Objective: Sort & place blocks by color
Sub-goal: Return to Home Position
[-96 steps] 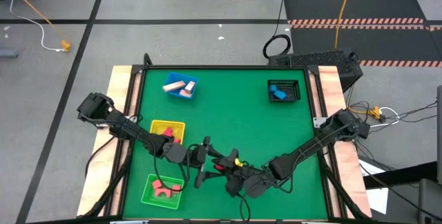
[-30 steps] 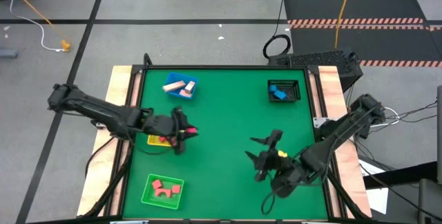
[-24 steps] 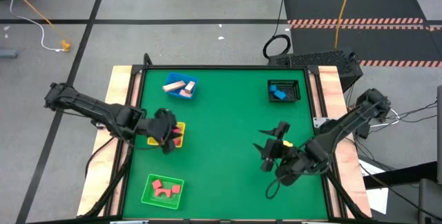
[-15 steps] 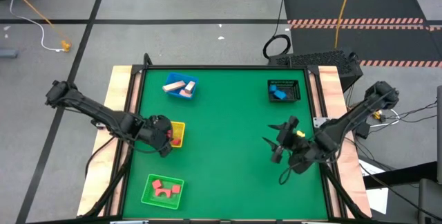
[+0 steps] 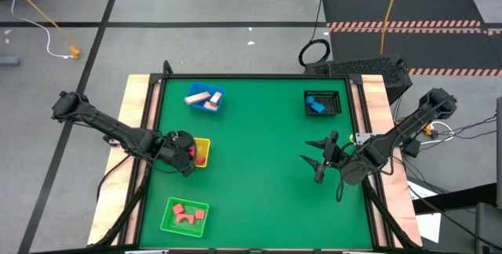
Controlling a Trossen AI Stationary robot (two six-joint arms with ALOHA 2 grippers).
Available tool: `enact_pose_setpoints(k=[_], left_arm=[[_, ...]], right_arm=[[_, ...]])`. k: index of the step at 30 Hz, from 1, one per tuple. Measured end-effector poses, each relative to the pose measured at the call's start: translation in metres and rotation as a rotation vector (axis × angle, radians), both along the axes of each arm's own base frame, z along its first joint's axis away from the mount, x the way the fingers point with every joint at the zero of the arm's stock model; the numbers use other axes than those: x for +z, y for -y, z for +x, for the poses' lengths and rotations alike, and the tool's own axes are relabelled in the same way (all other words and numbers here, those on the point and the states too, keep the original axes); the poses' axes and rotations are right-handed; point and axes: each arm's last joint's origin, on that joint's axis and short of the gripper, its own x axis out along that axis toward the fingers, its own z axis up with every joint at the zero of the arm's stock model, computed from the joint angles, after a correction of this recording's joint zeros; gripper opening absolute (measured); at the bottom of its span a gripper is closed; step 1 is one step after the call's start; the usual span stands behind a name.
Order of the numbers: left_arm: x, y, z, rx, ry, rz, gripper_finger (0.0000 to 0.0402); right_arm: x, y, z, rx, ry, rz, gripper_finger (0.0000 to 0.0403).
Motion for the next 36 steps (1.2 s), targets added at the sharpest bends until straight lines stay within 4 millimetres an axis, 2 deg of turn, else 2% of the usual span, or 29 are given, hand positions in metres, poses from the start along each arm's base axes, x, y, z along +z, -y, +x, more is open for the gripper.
enact_pose_setpoints(k=[6,13,17,20,29,36], left_arm=[[0.003,0.0,0.001,-0.064,-0.001,0.03,0.0179],[0.028,0.003,0.009,-0.177,0.071,0.066,0.0162],[0.045,0.001,0.004,-0.201,0.141,0.091,0.0155],[0.055,-0.004,-0.006,-0.2,0.2,0.108,0.0152],[0.079,-0.022,-0.044,-0.136,0.385,0.132,0.0152],[0.09,-0.033,-0.067,-0.098,0.504,0.167,0.0152]], right_arm=[[0.005,0.002,-0.003,0.002,0.046,0.03,0.0233],[0.02,0.01,-0.013,0.042,0.054,-0.06,0.0233],[0.025,0.017,-0.023,0.039,0.07,-0.049,0.0233],[0.016,0.022,-0.029,0.027,0.087,-0.007,0.0233],[-0.03,0.027,-0.037,0.026,0.177,0.064,0.0233],[-0.051,0.032,-0.044,0.042,0.253,0.085,0.0233]])
